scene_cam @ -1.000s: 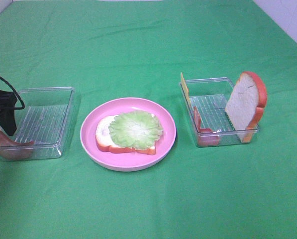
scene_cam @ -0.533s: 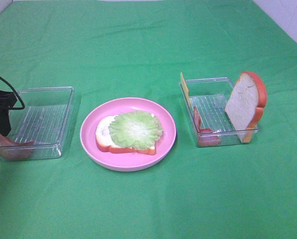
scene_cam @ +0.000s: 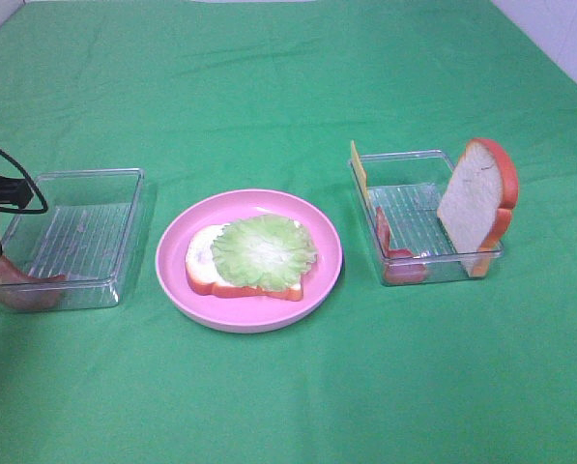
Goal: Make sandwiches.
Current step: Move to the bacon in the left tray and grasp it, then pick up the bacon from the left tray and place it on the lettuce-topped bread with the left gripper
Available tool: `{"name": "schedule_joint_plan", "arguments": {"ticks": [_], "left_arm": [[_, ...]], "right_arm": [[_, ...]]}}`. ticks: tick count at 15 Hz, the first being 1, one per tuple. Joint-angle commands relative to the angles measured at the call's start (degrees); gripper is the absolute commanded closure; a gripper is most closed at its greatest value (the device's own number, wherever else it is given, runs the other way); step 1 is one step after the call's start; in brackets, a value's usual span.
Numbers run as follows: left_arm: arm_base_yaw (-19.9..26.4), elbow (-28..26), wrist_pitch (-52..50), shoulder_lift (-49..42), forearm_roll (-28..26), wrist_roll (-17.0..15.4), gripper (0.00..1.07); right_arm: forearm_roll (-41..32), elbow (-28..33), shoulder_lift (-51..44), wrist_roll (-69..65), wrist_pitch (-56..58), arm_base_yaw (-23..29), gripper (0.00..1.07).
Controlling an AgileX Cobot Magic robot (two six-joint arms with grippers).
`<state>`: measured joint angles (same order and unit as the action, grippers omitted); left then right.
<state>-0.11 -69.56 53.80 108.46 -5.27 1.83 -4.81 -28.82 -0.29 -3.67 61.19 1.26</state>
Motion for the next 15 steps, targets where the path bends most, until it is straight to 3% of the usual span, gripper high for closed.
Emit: {"name": "schedule_joint_plan", "arguments": {"ticks": [1, 2, 6, 11, 15], "left_arm": [[-0.1, 0.5, -0.7, 0.1, -0.1, 0.0, 0.96], [-0.1, 0.5, -1.1, 0.1, -0.1, 1.3, 1.07], [-0.1, 0.5, -1.9, -0.2, -0.1, 1.3, 1.07], [-0.1, 0.2, -0.3, -8.4, -4.5, 1.3, 1.07], [-4.6, -8.8, 7.4, -12.8, -9.5, 2.3, 1.07]], "right_arm": [[-0.1, 0.1, -0.8, 1.0, -0.8, -0.1, 0.11], [-0.1, 0.1, -0.8, 1.0, -0.8, -0.1, 0.11], [-0.1, 0.1, -0.8, 1.0, -0.8, -0.1, 0.11], [-0.1, 0.1, -0.8, 1.0, -0.8, -0.1, 0.11], [-0.1, 0.1, -0.8, 1.0, -0.8, -0.1, 0.11]]}}
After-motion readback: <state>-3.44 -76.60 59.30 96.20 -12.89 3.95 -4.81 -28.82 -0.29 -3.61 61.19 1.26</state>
